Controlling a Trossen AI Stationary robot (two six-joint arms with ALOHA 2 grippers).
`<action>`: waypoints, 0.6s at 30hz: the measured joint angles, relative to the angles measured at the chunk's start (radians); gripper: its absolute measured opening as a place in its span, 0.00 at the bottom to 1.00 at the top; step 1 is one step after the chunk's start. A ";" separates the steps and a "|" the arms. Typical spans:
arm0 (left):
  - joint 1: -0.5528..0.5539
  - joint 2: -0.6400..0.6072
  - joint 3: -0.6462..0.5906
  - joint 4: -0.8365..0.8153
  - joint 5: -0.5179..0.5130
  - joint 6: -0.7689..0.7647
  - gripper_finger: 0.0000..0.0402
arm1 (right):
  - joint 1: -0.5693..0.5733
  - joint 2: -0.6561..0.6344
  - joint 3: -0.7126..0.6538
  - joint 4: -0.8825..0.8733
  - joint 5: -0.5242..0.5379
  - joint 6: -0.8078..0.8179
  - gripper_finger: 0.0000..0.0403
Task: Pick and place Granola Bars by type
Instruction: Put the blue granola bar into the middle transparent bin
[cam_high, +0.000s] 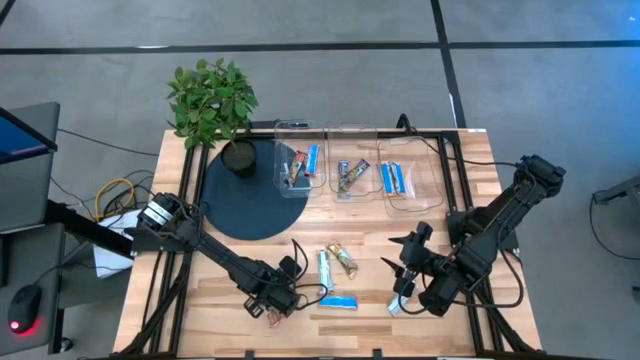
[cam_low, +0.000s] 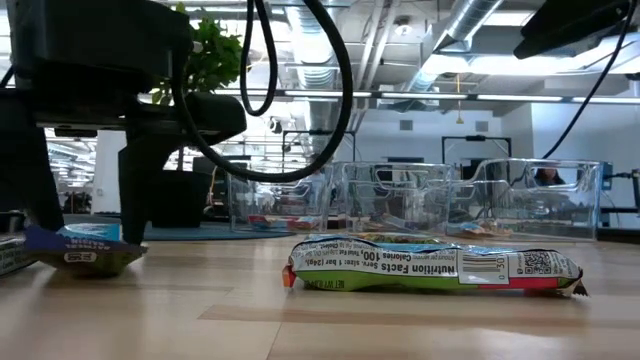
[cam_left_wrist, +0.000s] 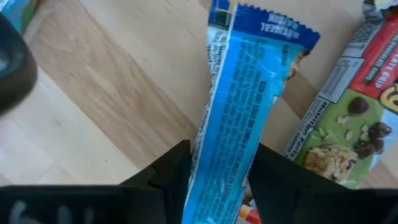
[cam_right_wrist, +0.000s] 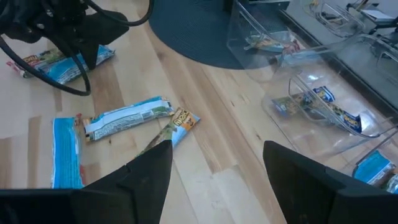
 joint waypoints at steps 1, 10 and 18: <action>0.000 0.000 0.000 0.000 0.000 0.001 0.32 | 0.002 0.000 0.000 0.002 0.000 0.000 0.61; 0.005 0.008 0.023 -0.029 -0.072 0.007 0.18 | 0.013 0.000 0.000 0.006 0.000 -0.001 0.61; 0.005 0.009 0.141 -0.150 -0.245 0.024 0.17 | 0.013 0.000 0.000 0.007 0.000 -0.009 0.61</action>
